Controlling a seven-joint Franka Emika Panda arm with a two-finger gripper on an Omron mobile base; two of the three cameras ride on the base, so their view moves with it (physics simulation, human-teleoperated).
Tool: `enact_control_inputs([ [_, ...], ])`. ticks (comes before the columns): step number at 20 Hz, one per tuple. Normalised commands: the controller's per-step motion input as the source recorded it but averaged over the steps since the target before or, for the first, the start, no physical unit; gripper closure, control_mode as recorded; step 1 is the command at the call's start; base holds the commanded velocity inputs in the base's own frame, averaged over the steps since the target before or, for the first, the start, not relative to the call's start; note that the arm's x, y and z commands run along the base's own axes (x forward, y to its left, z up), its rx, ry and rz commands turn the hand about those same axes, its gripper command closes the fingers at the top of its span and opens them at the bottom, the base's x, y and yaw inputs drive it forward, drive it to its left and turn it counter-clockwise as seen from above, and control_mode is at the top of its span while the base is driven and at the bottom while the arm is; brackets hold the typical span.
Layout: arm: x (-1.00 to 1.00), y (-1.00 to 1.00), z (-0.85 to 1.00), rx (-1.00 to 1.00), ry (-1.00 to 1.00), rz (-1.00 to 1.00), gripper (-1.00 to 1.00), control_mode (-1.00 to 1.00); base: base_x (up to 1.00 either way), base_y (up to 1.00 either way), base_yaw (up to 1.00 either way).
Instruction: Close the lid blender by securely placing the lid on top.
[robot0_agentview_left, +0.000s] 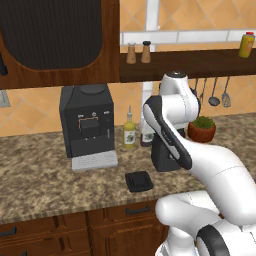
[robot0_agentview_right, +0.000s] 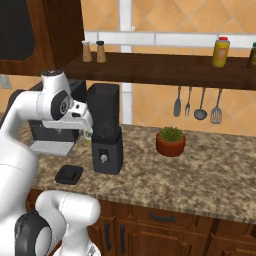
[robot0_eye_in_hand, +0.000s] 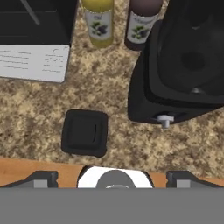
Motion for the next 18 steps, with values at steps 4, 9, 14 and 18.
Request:
enact_control_inputs([
  [4, -0.01, 0.33, -0.28, -0.02, 0.07, 0.00, -1.00, -1.00, 0.00, 0.00, 0.00],
  [9, 0.00, 0.34, -0.35, -0.01, 0.04, 0.00, -1.00, -1.00, 0.00, 0.00, 0.00],
  [14, 0.00, 0.12, -0.44, 0.00, 0.05, 0.00, -1.00, -1.00, 0.00, 0.00, 0.00],
  [18, 0.00, 0.02, -0.40, 0.00, 0.07, 0.00, -1.00, -1.00, 0.00, 0.00, 0.00],
])
